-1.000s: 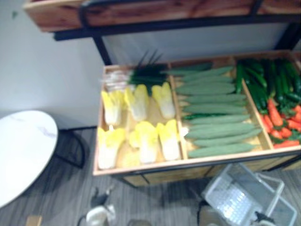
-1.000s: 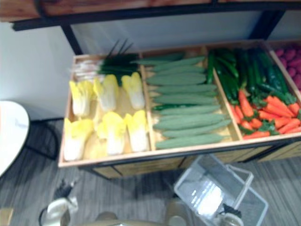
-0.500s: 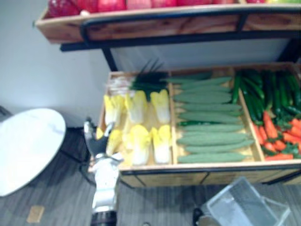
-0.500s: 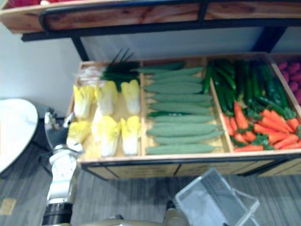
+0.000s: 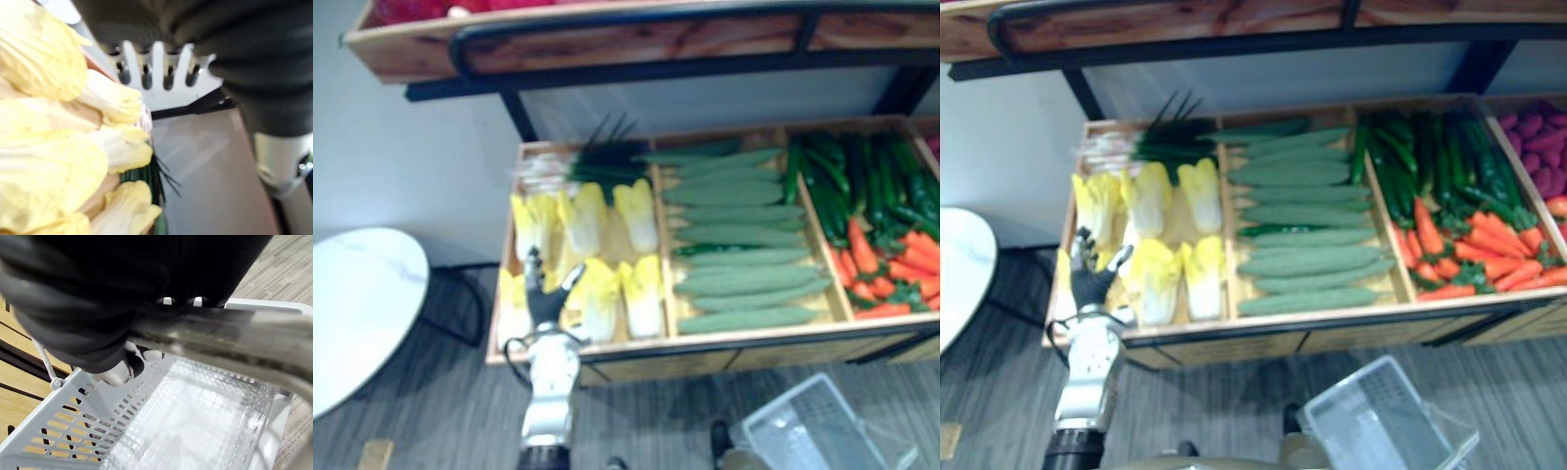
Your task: Pick vegetable in the basket
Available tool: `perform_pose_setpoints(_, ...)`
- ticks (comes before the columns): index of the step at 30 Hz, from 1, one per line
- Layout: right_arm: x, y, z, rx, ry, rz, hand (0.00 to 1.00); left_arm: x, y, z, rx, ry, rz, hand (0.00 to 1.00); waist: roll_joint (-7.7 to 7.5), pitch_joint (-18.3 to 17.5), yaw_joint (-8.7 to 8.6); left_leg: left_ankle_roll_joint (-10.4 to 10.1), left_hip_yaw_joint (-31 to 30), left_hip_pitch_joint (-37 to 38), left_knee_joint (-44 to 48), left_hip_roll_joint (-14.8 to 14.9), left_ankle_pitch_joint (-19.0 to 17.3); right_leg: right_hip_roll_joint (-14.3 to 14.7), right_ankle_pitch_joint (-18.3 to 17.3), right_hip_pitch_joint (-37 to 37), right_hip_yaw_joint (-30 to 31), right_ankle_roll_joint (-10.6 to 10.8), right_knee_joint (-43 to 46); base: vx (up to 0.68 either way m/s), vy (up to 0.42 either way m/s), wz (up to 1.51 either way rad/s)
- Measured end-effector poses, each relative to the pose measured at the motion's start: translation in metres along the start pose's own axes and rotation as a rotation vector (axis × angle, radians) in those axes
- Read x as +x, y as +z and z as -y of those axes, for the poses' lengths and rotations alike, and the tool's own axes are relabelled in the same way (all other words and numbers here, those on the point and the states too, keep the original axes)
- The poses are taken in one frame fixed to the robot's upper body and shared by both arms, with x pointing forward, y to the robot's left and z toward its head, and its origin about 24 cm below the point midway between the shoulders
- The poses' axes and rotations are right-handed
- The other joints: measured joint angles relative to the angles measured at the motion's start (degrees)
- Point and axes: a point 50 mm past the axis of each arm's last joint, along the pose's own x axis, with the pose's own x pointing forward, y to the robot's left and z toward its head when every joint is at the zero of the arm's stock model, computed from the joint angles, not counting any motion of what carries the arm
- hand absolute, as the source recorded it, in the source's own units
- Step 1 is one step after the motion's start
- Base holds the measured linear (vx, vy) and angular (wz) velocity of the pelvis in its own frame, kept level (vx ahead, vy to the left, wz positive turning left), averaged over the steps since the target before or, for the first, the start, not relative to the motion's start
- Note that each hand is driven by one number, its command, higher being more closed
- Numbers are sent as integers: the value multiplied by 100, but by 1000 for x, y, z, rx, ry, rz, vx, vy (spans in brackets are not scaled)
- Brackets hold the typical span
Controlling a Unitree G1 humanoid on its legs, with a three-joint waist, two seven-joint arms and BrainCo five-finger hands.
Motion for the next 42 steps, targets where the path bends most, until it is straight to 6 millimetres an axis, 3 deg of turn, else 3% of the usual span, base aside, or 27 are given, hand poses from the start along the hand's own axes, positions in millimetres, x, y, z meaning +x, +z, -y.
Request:
perform_pose_setpoints(5,-6,18,-18,-30,45,94,100,2,-41,7,139,-24,-201,0,-181,109,20,13,142,-341,70,12,10,-20,1,-484,89,1,135,-21,-14,-8)
perform_pose_setpoints(8,-9,29,-27,-27,65,140,100,6,-58,10,211,-25,-291,0,-210,266,28,13,332,-465,129,40,6,-39,21,-731,236,1,249,-16,-9,-29)
perform_pose_setpoints(9,-10,32,-30,-32,69,150,100,10,-58,10,236,-14,-289,100,-213,295,22,13,370,-520,137,42,4,-36,21,-818,272,1,276,-10,-8,-26)
perform_pose_setpoints(14,-12,46,-36,-10,54,199,100,31,-54,11,265,95,-280,100,-133,479,112,14,502,-717,200,66,4,-13,20,-1135,385,0,393,-3,-19,-12)
perform_pose_setpoints(18,-15,64,-44,4,78,253,100,62,-52,-2,301,133,-312,100,-125,544,142,12,664,-779,231,93,4,17,48,-1273,478,3,414,-22,-26,-11)
perform_pose_setpoints(27,-17,68,-54,-25,128,272,100,81,-44,-23,302,172,-338,100,-236,608,91,-46,849,-475,241,52,-42,61,259,-978,722,-2,58,6,-11,-15)
perform_pose_setpoints(31,-23,81,-68,-70,172,326,100,93,17,-39,251,270,-59,100,-611,787,9,145,-1167,-710,1313,-6,-473,70,292,-711,984,37,37,-9,8,-26)
perform_pose_setpoints(32,-22,86,-66,-76,169,348,100,85,33,-48,231,308,33,100,-603,783,19,98,-1815,-677,1625,-63,-712,104,308,-624,1157,61,37,-17,128,-78)
perform_pose_setpoints(34,-21,87,-60,-86,156,361,100,71,55,-58,228,378,166,100,-539,747,63,58,-2382,-599,1771,-197,-950,119,339,-579,1418,117,29,-12,171,-77)
perform_pose_setpoints(36,-16,80,-45,-104,128,345,100,59,73,-55,220,415,268,100,-306,604,5,0,-2326,-413,1497,-230,-1275,98,424,-634,1485,239,-9,-18,232,-32)
perform_pose_setpoints(40,-21,68,-50,-127,167,341,100,41,90,-47,262,417,389,100,-448,513,165,68,-1760,62,1043,-489,-1327,-12,499,-737,1888,346,201,-46,171,-66)
perform_pose_setpoints(41,-23,68,-52,-138,178,354,100,36,94,-40,274,395,425,100,-495,461,159,155,-1605,91,1127,-550,-1375,-64,597,-801,1779,259,252,-104,92,-65)
perform_pose_setpoints(42,-27,72,-56,-143,185,381,100,30,100,-35,255,372,459,100,-496,435,178,215,-1408,34,1211,-505,-1361,-100,904,-889,1361,-125,135,-118,60,-83)
